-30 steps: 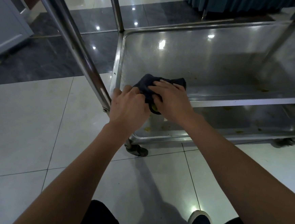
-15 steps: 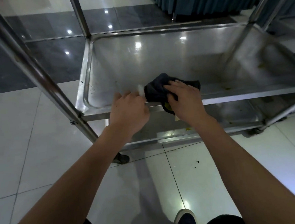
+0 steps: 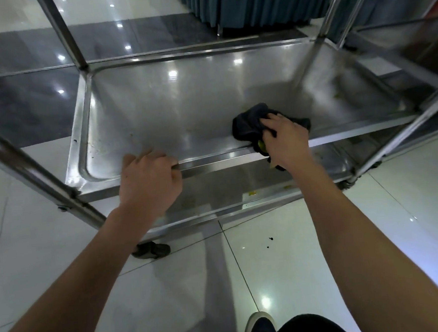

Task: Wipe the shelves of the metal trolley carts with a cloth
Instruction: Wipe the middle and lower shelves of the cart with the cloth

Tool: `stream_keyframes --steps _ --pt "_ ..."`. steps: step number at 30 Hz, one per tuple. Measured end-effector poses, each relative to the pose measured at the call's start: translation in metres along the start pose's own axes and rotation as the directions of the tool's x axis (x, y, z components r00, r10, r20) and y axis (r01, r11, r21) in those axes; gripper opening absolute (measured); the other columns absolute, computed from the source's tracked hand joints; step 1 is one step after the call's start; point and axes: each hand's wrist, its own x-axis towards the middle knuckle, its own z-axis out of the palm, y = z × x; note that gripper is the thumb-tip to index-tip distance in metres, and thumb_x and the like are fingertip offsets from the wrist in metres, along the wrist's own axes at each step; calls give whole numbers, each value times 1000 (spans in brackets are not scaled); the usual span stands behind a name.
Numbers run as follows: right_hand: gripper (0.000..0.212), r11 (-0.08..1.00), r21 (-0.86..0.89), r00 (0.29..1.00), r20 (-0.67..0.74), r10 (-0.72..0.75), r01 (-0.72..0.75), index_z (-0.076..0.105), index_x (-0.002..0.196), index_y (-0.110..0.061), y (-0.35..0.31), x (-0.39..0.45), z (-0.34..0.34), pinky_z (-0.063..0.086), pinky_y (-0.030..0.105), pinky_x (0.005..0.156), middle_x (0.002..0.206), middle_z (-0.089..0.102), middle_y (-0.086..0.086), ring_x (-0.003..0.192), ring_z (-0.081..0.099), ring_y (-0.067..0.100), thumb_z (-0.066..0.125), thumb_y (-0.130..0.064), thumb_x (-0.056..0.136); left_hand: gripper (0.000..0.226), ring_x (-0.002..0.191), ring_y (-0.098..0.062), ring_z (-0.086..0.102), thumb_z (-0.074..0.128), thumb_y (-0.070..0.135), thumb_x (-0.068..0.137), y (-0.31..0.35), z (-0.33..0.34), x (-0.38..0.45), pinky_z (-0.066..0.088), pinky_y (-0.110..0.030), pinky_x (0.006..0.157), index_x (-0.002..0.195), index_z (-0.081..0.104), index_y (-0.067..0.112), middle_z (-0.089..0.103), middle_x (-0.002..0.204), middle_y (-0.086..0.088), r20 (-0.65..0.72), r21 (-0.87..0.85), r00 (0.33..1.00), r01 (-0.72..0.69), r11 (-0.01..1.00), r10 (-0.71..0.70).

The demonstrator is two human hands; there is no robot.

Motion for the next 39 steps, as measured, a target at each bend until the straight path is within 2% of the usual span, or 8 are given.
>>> stream_keyframes --steps 4,7,13,20,26,31,34,39 --pt "39 996 -85 999 35 11 -8 63 132 -26 -10 0 3 31 46 115 149 51 -4 143 38 18 46 -20 98 29 69 -24 50 44 20 78 -12 -1 -6 35 -36 71 72 72 18 58 67 4 -32 -63 999 -38 997 36" --pt "38 984 -178 996 87 -14 29 62 129 -25 -22 1 6 37 49 109 141 55 -2 138 42 21 40 -22 98 30 82 -25 57 44 24 82 -40 -5 -16 37 -40 76 76 73 17 69 83 4 -18 -20 999 32 999 -32" --pt "35 966 -176 968 199 -156 191 56 129 -23 -75 -4 32 33 51 110 141 50 2 140 37 22 35 -24 101 40 75 -13 60 37 33 89 -67 -13 -24 33 -39 86 80 76 29 71 90 15 44 0 990 133 991 -133" --pt "48 918 -73 840 436 -323 390 39 150 -30 -163 -1 70 19 55 118 161 27 1 151 18 22 30 -27 102 41 97 -17 66 35 35 98 -80 -18 -41 32 -50 106 98 76 28 70 110 12 96 11 991 97 995 -97" --pt "44 850 28 736 484 -472 526 49 143 -29 -219 11 93 32 48 110 148 41 2 142 31 24 37 -22 101 33 121 -34 50 47 35 96 -83 -19 -58 29 -62 107 118 70 29 55 127 -12 77 64 983 163 985 -167" --pt "45 806 127 643 537 -546 579 46 146 -31 -255 19 107 23 47 117 159 31 1 150 20 23 38 -20 104 37 127 -36 44 57 34 92 -82 -20 -62 17 -72 112 128 62 35 50 130 -12 140 130 961 220 967 -238" --pt "46 787 193 611 533 -586 586 47 146 -31 -269 21 114 25 46 117 160 31 0 150 20 22 42 -19 102 43 139 -41 30 56 40 91 -85 -20 -62 9 -71 115 134 56 41 44 138 -14 163 134 954 233 963 -253" --pt "46 783 274 595 525 -608 558 47 146 -33 -285 24 124 18 45 121 164 26 0 152 20 23 48 -22 102 49 143 -42 21 54 44 92 -89 -23 -64 21 -62 114 140 50 42 39 144 -14 191 149 948 227 962 -253"
